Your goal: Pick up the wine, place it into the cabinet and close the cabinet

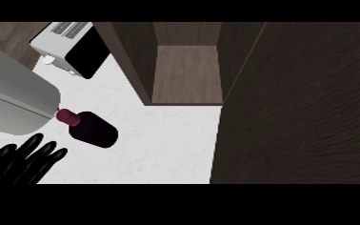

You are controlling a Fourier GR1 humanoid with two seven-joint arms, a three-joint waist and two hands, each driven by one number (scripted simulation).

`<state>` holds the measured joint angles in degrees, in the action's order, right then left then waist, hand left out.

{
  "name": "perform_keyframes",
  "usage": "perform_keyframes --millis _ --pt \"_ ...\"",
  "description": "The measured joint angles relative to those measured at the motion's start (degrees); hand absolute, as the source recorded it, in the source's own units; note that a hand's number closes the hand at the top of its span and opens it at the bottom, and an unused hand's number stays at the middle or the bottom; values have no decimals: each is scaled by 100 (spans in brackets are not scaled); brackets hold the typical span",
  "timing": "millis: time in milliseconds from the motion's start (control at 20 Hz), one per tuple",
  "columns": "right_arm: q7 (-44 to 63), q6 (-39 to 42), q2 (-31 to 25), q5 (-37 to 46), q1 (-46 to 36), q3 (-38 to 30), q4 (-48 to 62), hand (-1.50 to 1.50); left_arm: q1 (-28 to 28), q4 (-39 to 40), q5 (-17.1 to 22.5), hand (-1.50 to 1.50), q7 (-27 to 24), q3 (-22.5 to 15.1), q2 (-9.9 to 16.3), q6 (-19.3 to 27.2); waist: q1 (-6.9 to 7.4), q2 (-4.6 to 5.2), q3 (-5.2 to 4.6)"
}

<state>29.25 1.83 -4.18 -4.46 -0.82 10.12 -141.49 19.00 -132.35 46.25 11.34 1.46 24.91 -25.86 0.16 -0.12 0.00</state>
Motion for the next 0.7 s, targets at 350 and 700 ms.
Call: perform_keyframes --millis 350,700 --pt "144 8 -10 23 -157 -68 -10 -150 -433 461 28 -150 -43 521 -219 -64 -15 5 0" --pt "362 -69 22 97 -316 -23 -69 -150 -991 1440 -248 -150 -170 942 -311 -282 -36 8 -2"
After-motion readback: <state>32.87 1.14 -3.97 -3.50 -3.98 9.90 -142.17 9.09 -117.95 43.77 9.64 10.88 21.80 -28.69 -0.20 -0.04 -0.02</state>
